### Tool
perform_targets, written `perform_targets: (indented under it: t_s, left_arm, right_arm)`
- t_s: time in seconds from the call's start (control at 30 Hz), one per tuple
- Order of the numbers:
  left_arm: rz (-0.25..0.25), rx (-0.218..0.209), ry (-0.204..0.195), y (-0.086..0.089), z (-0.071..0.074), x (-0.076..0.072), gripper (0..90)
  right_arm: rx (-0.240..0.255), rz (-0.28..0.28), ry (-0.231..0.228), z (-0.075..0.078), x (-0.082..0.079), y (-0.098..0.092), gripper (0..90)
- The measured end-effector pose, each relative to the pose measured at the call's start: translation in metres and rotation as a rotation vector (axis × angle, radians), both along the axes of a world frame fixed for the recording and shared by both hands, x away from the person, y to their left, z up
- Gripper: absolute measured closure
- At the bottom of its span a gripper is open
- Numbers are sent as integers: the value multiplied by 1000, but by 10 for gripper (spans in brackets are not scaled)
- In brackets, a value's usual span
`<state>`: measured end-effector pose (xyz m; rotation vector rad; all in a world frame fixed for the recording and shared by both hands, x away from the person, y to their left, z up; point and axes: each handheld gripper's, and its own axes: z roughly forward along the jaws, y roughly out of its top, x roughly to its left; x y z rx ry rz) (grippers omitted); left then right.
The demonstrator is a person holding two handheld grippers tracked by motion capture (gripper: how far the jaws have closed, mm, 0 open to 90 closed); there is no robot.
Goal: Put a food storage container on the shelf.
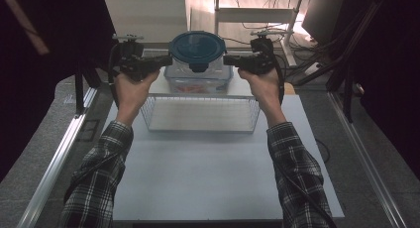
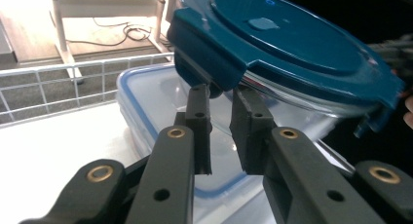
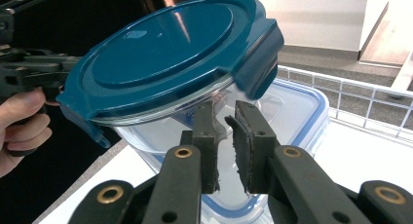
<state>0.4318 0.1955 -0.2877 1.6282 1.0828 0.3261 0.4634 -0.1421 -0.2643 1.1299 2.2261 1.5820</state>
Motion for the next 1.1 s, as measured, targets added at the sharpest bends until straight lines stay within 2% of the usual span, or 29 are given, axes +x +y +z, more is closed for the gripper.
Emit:
perform_targets:
  t_s: [0.1,0.2,0.27,0.33,0.5,0.7,0.8,0.97,1.1]
  left_arm:
    - [-3,-8,9,-1,-1,3,764]
    - [-24,-12,8,0,-4,-3,724]
    - [-28,-5,8,0,-8,-9,648]
    - [-51,-30,4,1,-13,-16,560]
    - [-101,10,-7,-3,-26,-36,393]
    - [-146,108,-29,-14,-41,-59,255]
    - [-165,122,-20,-15,-52,-69,213]
    - [-181,156,-1,-17,-70,-82,133]
    - [-189,149,2,-16,-84,-93,109]
  right_arm:
    - [-1,-3,-1,-1,0,1,781]
    - [-14,0,-9,-2,-3,0,764]
    - [-12,5,-15,-4,-6,-2,722]
    - [-10,13,-18,-7,-11,-4,656]
    - [-33,26,-56,-21,-27,-4,489]
    - [-62,55,-81,-39,-45,-2,331]
    - [-74,63,-83,-49,-53,-3,250]
    - [-87,78,-92,-64,-68,-6,168]
    - [-104,91,-92,-75,-78,-9,121]
